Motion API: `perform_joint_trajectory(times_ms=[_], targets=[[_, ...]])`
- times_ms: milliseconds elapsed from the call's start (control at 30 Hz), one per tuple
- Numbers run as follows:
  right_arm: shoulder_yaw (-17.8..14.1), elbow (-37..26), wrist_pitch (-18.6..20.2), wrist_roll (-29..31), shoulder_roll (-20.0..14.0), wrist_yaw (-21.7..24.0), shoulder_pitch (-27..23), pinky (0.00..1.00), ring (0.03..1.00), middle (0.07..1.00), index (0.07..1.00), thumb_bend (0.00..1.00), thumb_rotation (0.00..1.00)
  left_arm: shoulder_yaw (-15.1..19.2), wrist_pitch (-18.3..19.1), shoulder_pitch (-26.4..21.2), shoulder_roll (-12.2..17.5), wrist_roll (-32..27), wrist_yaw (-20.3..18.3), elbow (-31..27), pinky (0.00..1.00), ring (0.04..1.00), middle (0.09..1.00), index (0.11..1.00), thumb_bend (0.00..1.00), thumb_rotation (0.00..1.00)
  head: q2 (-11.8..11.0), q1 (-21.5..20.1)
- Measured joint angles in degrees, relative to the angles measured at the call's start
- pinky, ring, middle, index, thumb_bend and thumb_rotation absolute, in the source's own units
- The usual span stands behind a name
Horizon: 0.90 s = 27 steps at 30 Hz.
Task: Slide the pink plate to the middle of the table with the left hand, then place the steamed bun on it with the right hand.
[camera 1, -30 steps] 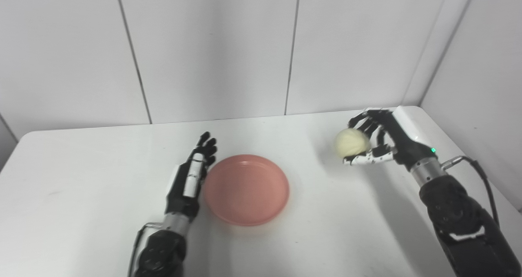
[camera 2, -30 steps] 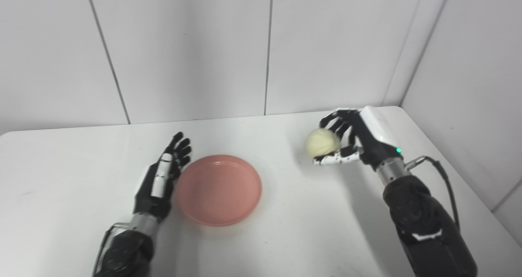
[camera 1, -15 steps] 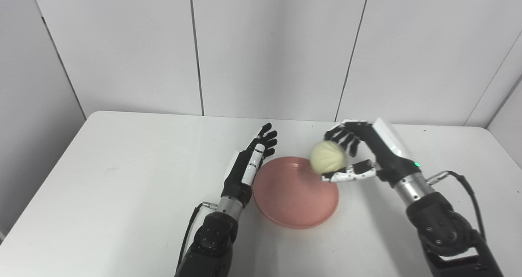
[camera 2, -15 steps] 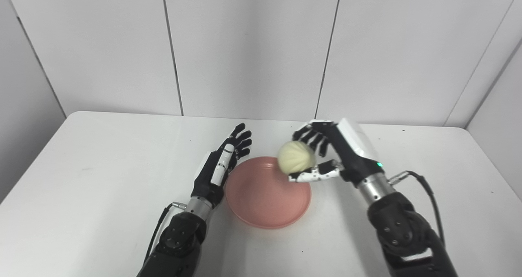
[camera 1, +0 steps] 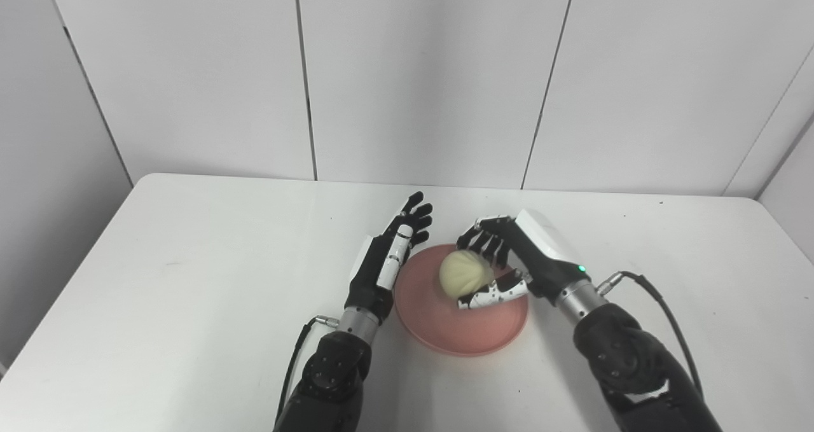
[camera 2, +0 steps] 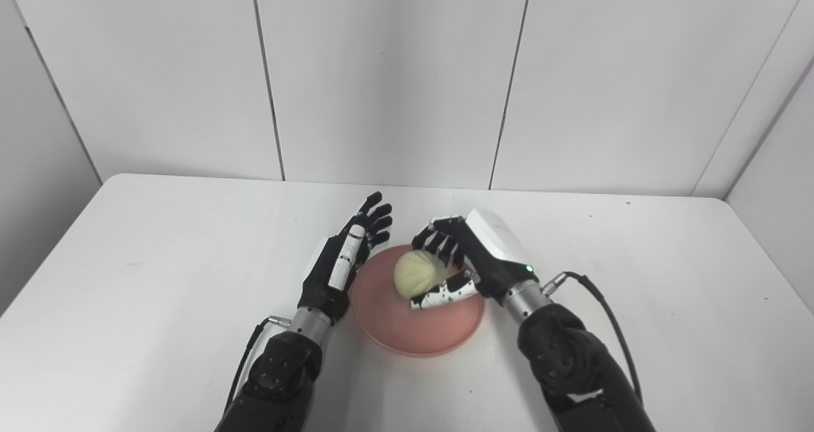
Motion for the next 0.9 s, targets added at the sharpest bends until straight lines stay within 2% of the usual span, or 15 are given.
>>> perform_joint_trajectory(times_ms=[200,367,433,467,500,533,567,600,667,733,800,900], targets=[[1.4,3.5,-3.3,-2.7,-0.1,-1.8,0.0,0.29,0.371,0.481,0.517,0.51,0.00,0.1,0.7,0.7,-0.1,-0.5,-0.4,-1.1,0.90,0.915,0.915,0.911,0.44,1.00,0.3,-0.4],[2.6,5.2,-4.1,-4.9,-0.1,-2.8,-0.1,0.30,0.364,0.467,0.528,0.51,0.00,0.2,1.3,0.9,-0.1,-1.2,-0.6,-1.6,0.90,0.919,0.918,0.910,0.42,1.00,0.3,-0.9],[2.8,5.5,-4.6,-4.9,-0.2,-2.8,-0.3,0.37,0.390,0.493,0.537,0.51,0.00,0.3,1.9,1.1,-0.1,-1.3,-0.7,-1.9,0.91,0.927,0.925,0.914,0.39,1.00,0.3,-1.1],[2.9,5.5,-4.9,-5.0,-0.3,-2.8,-0.3,0.45,0.502,0.499,0.513,0.52,0.00,0.4,1.9,1.2,-0.1,-1.3,-0.8,-2.1,0.91,0.928,0.925,0.913,0.38,1.00,0.3,-1.1],[3.0,5.5,-5.2,-5.0,-0.5,-2.8,-0.3,0.50,0.572,0.504,0.498,0.52,0.00,0.5,2.0,1.3,-0.1,-1.7,-0.8,-2.3,0.91,0.928,0.925,0.913,0.37,1.00,0.4,-1.2],[3.2,5.4,-5.8,-5.1,-0.8,-2.8,-0.3,0.56,0.638,0.617,0.498,0.51,0.06,0.6,2.0,1.3,-0.1,-2.0,-0.9,-2.4,0.90,0.927,0.922,0.909,0.37,1.00,0.4,-1.2],[3.3,5.3,-5.9,-5.2,-1.1,-2.7,-0.3,0.60,0.679,0.688,0.498,0.51,0.10,0.6,2.1,1.4,-0.1,-2.4,-0.9,-2.5,0.90,0.926,0.920,0.907,0.36,1.00,0.4,-1.3],[3.3,5.1,-6.0,-5.3,-1.3,-2.7,-0.3,0.64,0.726,0.748,0.557,0.53,0.15,0.7,2.1,1.4,-0.1,-2.4,-0.9,-2.5,0.90,0.926,0.918,0.905,0.36,1.00,0.4,-1.3],[3.3,4.7,-6.1,-5.5,-1.6,-2.5,-0.1,0.70,0.793,0.819,0.768,0.60,0.26,0.6,2.1,1.4,-0.1,-2.4,-0.9,-2.5,0.91,0.929,0.920,0.907,0.36,1.00,0.4,-1.6],[3.3,4.6,-6.3,-5.4,-2.1,-2.3,0.1,0.72,0.817,0.839,0.803,0.61,0.30,0.6,2.1,1.4,-0.1,-2.4,-0.9,-2.5,0.91,0.930,0.921,0.907,0.36,1.00,0.4,-1.6],[3.2,4.5,-6.3,-4.8,-2.4,-1.7,0.3,0.82,0.890,0.893,0.858,0.64,0.42,0.6,2.3,1.5,-0.1,-2.4,-0.9,-2.8,0.92,0.931,0.922,0.907,0.36,1.00,0.4,-1.6],[3.4,4.1,-6.3,-4.7,-3.1,-0.7,0.5,0.97,0.988,0.974,0.892,0.69,0.54,0.5,2.9,1.8,0.0,-2.4,-0.8,-3.3,0.93,0.934,0.929,0.913,0.34,1.00,0.2,-2.0]])
